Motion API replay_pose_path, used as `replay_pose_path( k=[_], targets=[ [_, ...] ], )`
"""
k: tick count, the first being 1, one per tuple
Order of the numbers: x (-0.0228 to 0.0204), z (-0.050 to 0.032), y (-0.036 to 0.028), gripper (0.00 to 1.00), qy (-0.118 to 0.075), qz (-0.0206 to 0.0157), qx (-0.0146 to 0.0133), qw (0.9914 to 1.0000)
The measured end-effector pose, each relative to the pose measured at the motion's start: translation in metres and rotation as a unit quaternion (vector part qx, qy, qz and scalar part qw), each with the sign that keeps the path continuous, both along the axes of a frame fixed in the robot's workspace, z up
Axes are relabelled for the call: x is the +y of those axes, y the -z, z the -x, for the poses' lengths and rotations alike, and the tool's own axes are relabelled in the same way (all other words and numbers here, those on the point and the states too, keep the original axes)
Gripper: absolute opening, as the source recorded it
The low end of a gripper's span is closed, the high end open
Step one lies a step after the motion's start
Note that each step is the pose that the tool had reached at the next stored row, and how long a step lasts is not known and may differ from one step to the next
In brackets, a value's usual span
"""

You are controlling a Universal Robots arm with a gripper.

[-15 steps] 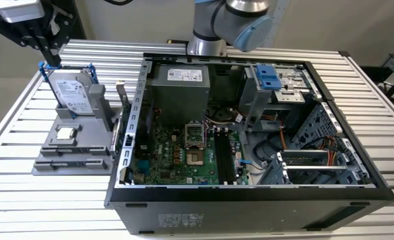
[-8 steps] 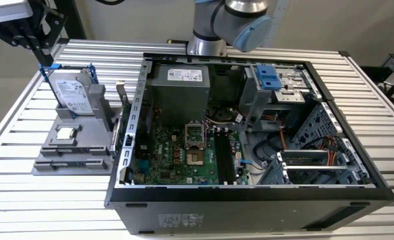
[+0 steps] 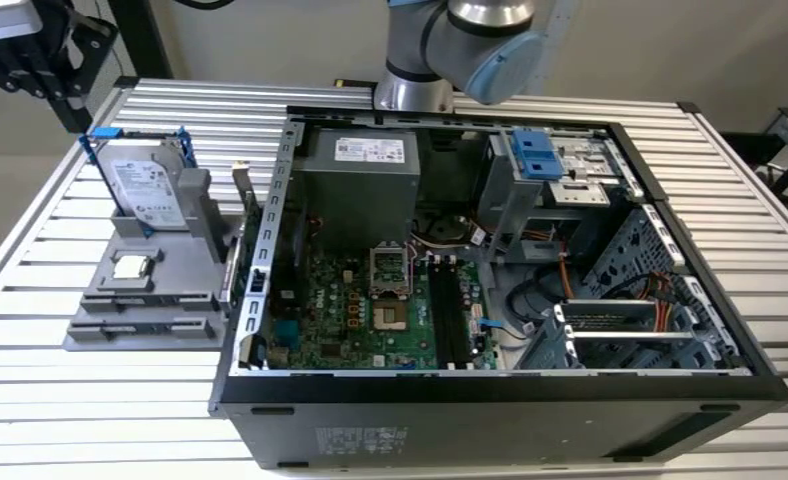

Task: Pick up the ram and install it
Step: 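Reach for the ram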

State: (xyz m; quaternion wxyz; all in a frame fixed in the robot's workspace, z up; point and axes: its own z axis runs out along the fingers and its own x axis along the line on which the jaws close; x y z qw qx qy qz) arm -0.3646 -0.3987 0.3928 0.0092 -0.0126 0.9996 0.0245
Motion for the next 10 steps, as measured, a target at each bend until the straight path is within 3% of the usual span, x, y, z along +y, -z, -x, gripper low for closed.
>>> replay_pose_path(
  k=[7, 10],
  targets=[
    [-0.0001, 0.0013, 0.0, 0.0, 0.0, 0.0, 0.0, 1.0],
    [-0.0027, 0.0013, 0.0, 0.0, 0.0, 0.0, 0.0, 1.0]
  ],
)
